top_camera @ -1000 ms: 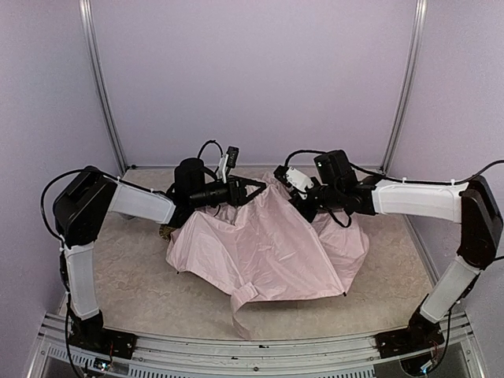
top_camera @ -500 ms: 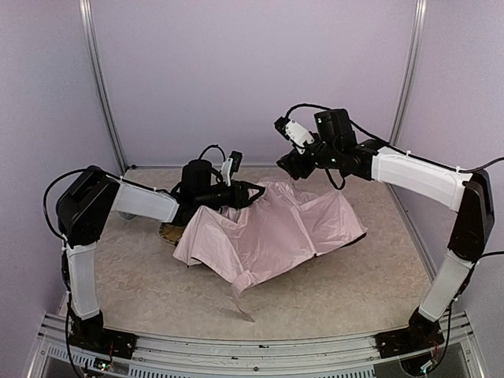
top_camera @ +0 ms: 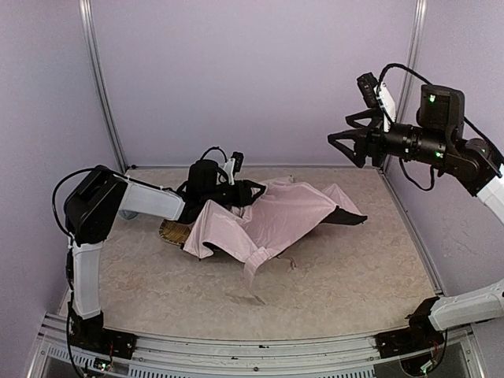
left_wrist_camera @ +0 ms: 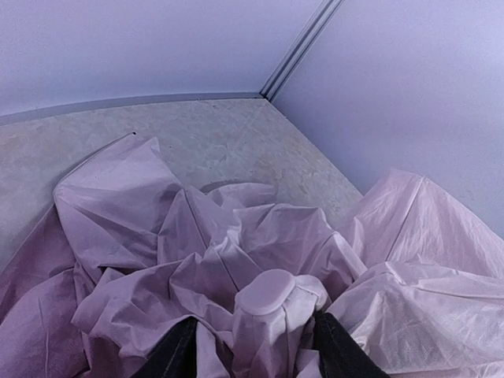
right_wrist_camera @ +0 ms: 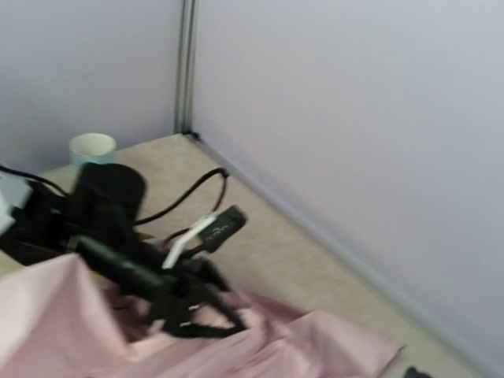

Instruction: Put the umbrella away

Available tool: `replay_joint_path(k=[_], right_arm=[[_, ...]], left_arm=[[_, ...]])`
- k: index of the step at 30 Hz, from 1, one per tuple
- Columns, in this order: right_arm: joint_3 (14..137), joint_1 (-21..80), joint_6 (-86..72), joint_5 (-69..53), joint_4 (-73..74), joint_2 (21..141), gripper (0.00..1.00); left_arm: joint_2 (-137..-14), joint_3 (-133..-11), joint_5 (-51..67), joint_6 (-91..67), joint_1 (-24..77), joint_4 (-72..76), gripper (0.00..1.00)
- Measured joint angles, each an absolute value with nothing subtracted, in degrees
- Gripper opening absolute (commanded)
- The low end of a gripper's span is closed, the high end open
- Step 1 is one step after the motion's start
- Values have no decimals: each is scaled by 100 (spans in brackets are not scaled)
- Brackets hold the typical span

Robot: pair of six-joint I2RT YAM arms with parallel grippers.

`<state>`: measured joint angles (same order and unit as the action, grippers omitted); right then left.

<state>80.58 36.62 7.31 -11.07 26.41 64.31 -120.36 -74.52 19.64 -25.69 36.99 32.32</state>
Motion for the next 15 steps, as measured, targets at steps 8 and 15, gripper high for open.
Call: replay_joint_path(k=[8, 15], right_arm=[[8278, 3955, -196, -1483, 3533, 6388, 80], [8278, 4525, -318, -1658, 3837, 6386, 82]], left_arm=[[-12033, -7454, 1293, -2567, 3734, 3159, 46], [-12033, -7454, 939, -2550, 3736, 3098, 45]])
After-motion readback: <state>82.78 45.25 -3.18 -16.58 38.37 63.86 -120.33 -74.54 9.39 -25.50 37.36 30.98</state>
